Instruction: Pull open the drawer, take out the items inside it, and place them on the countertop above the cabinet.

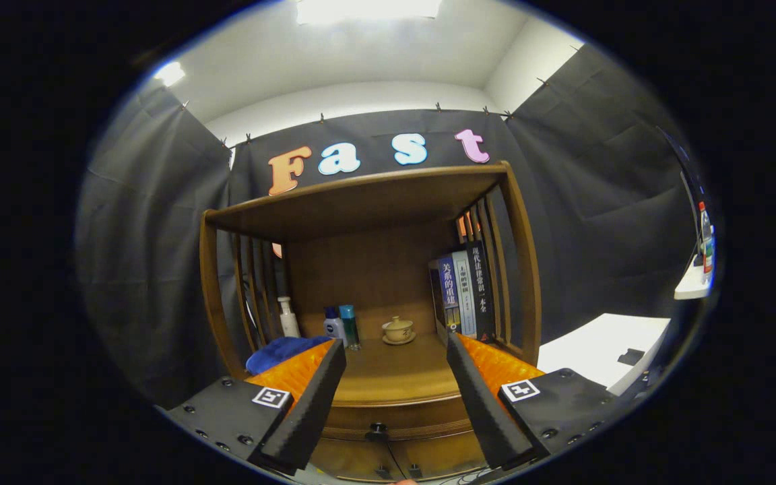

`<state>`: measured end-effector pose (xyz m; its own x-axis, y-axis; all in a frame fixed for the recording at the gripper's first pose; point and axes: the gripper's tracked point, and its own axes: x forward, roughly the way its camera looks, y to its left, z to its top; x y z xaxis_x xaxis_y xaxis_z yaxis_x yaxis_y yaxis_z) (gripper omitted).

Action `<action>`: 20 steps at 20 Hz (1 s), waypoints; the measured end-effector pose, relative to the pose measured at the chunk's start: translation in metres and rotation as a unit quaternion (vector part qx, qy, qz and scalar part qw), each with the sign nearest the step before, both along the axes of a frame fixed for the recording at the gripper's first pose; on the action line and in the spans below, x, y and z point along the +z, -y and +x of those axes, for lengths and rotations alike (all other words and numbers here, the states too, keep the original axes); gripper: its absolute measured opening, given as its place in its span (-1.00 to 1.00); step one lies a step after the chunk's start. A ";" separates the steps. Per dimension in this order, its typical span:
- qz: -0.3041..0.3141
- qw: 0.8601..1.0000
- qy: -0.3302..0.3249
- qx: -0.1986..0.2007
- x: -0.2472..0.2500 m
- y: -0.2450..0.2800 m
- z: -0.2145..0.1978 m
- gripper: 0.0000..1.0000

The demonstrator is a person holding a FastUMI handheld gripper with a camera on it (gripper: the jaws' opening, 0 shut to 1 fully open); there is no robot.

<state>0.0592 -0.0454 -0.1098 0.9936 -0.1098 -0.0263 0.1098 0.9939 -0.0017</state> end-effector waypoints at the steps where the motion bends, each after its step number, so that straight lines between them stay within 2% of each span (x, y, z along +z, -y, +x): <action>1: -0.001 1.000 -0.004 0.001 -0.013 -0.001 0.007 0.96; 5: -0.001 1.000 -0.030 -0.004 -0.081 -0.003 0.029 0.96; 9: 0.004 0.997 -0.083 0.003 -0.165 -0.004 0.047 0.96; 15: -0.038 0.991 -0.125 0.013 -0.243 -0.009 0.055 0.94; 18: -0.041 0.988 -0.150 0.018 -0.265 -0.012 0.063 0.67; 20: -0.027 0.987 -0.155 0.015 -0.271 -0.011 0.069 0.56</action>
<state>0.1284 -0.0346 -0.3803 0.9414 -0.0909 -0.3248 0.0673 0.9943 -0.0832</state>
